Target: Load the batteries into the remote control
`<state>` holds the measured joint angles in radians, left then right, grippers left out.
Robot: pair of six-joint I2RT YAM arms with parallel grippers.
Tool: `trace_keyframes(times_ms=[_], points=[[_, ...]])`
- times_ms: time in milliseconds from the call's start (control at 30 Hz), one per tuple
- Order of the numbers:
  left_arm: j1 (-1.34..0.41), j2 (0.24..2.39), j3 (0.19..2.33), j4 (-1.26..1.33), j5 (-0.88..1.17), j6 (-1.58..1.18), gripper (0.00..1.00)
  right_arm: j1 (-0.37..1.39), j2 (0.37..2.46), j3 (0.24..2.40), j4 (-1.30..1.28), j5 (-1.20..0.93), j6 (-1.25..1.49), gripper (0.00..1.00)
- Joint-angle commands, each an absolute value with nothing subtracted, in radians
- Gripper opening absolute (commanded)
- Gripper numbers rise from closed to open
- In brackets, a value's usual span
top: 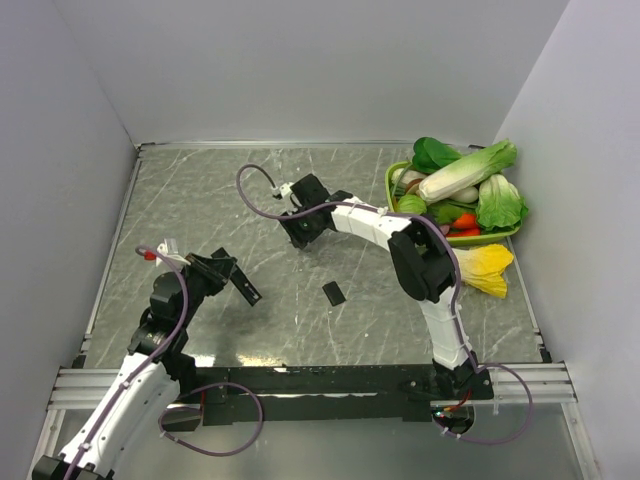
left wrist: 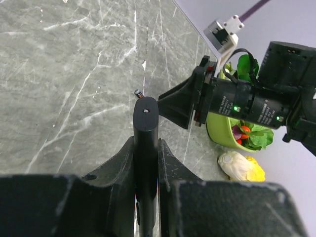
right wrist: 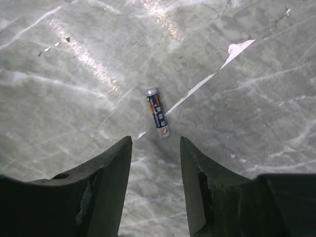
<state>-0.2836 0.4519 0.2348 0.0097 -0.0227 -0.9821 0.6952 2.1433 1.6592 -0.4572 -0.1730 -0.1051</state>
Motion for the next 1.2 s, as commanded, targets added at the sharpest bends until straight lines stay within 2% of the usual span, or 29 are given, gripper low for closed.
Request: trace_keyframes(times_ms=[0, 433, 533, 567, 667, 800, 1167], points=[[-0.278, 0.428, 0.261, 0.003, -0.009, -0.959, 0.01, 0.690, 2.180, 1.736, -0.477, -0.170, -0.137, 0.50], [-0.276, 0.445, 0.265, 0.009, -0.009, -0.948, 0.01, 0.692, 2.250, 1.773, -0.511, -0.161, -0.156, 0.36], [-0.276, 0.446, 0.267, 0.009, -0.009, -0.948, 0.01, 0.690, 2.237, 1.756, -0.506, -0.150, -0.153, 0.24], [-0.276, 0.446, 0.267, 0.011, -0.009, -0.948, 0.01, 0.693, 2.227, 1.744, -0.494, -0.147, -0.149, 0.17], [-0.276, 0.449, 0.265, 0.025, -0.009, -0.948, 0.01, 0.683, 2.163, 1.643, -0.433, -0.137, -0.115, 0.05], [-0.276, 0.468, 0.256, 0.064, -0.008, -0.957, 0.01, 0.646, 2.065, 1.539, -0.404, -0.132, -0.045, 0.00], [-0.278, 0.531, 0.252, 0.173, 0.006, -0.953, 0.01, 0.535, 1.640, 1.031, -0.362, -0.054, 0.262, 0.00]])
